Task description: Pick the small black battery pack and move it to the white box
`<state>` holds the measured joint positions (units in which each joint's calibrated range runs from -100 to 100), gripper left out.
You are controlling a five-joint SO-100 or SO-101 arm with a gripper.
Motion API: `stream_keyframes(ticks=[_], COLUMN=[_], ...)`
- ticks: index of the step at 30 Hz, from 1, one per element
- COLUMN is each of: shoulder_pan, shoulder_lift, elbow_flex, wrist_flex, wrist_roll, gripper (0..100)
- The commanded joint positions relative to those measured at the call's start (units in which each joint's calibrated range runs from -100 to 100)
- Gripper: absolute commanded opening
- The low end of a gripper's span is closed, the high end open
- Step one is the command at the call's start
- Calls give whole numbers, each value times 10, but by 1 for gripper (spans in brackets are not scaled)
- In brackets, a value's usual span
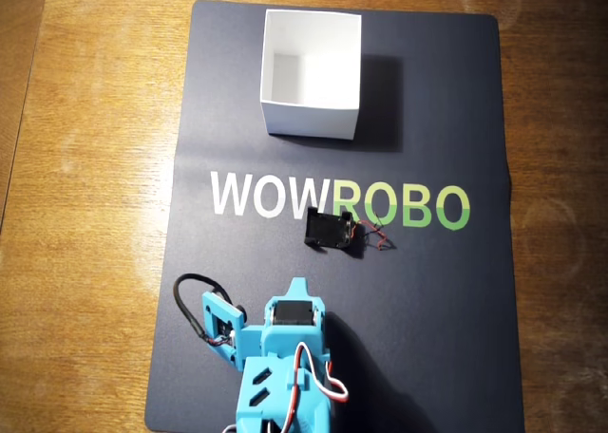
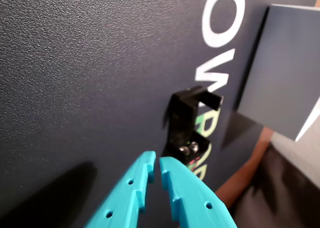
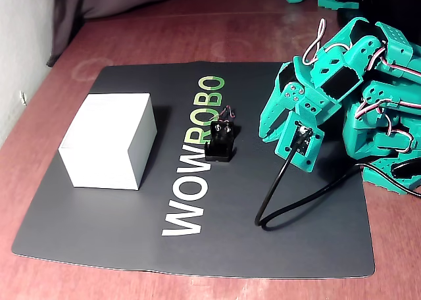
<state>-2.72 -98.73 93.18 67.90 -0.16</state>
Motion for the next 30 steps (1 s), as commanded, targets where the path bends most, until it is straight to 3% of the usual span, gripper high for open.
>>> stream_keyframes(ticks=[1,14,19,30], shoulder_pan=[-4,7,2,9], shoulder_lift=[-3,0,29,536], elbow_flex=[-3,-13,-103,-460], wrist_flex=[2,3,3,3], wrist_roll=[-1,2,36,66], gripper=[1,1,1,1])
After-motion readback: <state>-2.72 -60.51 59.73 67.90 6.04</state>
